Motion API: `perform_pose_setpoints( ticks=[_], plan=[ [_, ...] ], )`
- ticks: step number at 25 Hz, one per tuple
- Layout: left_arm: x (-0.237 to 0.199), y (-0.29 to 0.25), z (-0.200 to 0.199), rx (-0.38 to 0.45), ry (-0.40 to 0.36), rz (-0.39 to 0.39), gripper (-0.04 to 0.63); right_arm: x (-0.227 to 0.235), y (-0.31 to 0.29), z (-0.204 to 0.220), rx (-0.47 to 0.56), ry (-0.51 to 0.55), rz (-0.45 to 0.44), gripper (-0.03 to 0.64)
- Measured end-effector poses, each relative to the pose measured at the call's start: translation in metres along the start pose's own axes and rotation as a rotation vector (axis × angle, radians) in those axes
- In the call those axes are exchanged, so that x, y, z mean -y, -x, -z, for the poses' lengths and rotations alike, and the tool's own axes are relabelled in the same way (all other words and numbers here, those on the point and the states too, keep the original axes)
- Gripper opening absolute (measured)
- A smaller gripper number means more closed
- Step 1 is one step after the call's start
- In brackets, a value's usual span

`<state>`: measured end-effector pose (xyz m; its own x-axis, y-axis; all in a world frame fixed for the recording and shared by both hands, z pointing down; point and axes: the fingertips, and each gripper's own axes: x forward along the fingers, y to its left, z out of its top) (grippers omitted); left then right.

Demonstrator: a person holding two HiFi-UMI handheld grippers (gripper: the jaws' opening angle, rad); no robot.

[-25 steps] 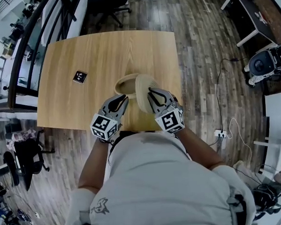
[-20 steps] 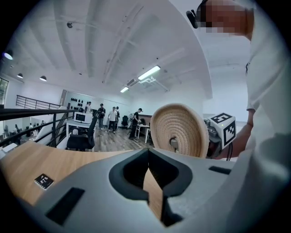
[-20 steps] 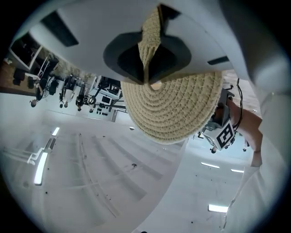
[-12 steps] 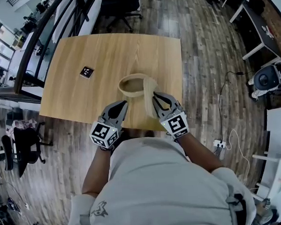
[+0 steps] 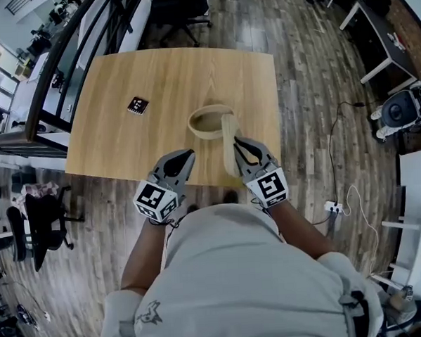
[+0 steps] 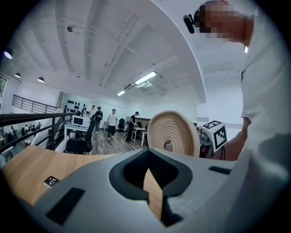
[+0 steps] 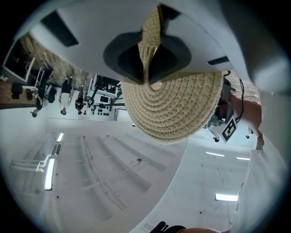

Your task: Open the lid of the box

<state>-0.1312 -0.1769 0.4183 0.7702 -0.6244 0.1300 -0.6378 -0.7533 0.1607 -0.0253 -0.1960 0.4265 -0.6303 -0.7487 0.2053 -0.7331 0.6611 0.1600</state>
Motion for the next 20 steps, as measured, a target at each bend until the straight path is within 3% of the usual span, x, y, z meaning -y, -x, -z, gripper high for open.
perform_pose_setpoints(
  ticks=[13,20],
  plan=[
    [0.010,0.074,0.020,-0.022,-0.022,0.137,0.006,-0.068,0.025,-0.002,-0.005,-0.060,0.135,0.040],
    [0.039,0.084,0.008,0.007,-0.035,0.123,0.006,-0.072,0.057,-0.009,0.014,-0.055,0.133,0.040]
  ],
)
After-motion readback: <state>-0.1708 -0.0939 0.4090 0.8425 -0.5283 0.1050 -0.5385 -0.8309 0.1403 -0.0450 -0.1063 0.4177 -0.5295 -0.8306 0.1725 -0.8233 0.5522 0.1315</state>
